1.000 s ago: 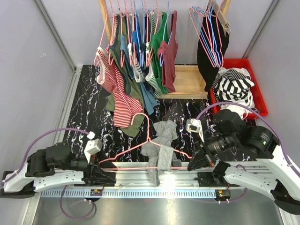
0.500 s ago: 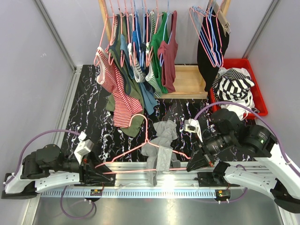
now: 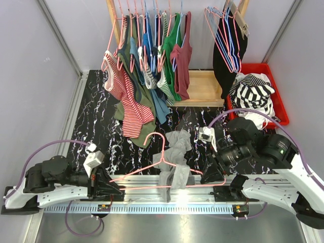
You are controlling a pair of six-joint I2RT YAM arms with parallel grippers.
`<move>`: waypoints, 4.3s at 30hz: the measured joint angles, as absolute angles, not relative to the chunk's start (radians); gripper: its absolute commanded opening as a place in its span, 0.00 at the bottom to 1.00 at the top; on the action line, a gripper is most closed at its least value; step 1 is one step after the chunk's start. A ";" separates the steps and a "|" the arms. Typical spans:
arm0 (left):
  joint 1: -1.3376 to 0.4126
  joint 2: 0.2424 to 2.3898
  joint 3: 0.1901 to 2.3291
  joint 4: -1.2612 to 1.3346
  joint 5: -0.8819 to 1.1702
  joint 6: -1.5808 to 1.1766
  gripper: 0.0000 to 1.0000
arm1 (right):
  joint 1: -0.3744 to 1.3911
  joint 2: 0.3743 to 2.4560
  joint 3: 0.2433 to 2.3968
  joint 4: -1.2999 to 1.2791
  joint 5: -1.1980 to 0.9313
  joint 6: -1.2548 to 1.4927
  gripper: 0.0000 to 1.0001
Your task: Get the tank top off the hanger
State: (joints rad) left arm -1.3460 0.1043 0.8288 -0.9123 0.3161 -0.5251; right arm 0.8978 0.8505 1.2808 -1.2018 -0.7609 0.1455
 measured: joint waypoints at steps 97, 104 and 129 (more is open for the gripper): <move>-1.346 0.070 0.871 -1.078 -0.445 -0.838 0.00 | 0.840 1.308 0.812 -0.756 0.396 0.879 0.00; -1.346 0.078 0.854 -1.034 -0.420 -0.831 0.00 | 0.402 0.939 0.912 -0.784 0.476 0.738 0.00; -1.346 0.159 0.817 -0.919 -0.324 -0.790 0.00 | -0.302 2.040 1.554 -0.455 0.194 0.695 0.00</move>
